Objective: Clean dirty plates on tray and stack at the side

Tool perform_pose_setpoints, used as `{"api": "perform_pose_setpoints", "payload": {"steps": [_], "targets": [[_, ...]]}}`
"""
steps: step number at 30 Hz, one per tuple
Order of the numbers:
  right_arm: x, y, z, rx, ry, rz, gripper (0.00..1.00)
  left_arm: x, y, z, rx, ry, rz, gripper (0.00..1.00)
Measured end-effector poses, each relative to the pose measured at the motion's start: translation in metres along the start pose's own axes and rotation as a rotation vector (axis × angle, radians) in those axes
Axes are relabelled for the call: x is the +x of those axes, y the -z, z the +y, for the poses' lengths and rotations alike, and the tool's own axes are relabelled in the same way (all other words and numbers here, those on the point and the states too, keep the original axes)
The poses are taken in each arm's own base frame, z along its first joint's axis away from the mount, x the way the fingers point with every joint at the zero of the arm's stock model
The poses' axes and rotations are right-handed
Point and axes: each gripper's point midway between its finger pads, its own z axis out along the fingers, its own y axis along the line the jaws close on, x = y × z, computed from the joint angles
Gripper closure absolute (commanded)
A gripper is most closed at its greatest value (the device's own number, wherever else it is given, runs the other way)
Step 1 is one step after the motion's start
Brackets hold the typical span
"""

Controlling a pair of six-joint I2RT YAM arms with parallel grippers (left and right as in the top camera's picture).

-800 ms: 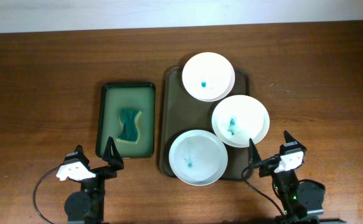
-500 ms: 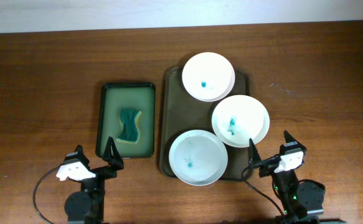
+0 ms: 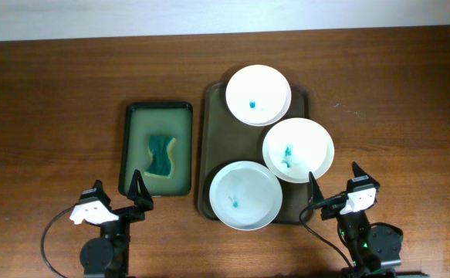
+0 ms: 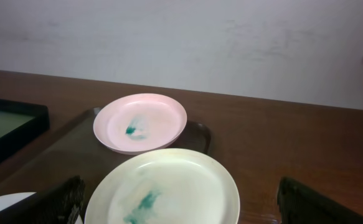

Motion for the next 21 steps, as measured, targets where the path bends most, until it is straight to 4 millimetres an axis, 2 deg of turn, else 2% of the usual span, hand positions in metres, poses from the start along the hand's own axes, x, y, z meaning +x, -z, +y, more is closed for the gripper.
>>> {"api": "perform_pose_setpoints", "payload": {"steps": [12, 15, 18, 21], "targets": [[-0.004, 0.000, 0.004, -0.025, 0.001, -0.016, 0.02, -0.013, 0.001, -0.011, 0.056, 0.005, -0.048, 0.01], [-0.018, 0.001, 0.016, -0.092, -0.002, -0.076, 0.02, -0.025, 0.002, -0.021, 0.102, 0.007, -0.096, 0.01], [-0.024, 0.004, 0.022, -0.132, -0.017, -0.078, 0.02, -0.031, 0.004, -0.026, 0.122, 0.007, -0.110, 0.01], [-0.059, 0.012, 0.025, -0.152, -0.017, -0.101, 0.02, -0.042, 0.004, -0.031, 0.110, 0.003, -0.064, 0.01]]}}
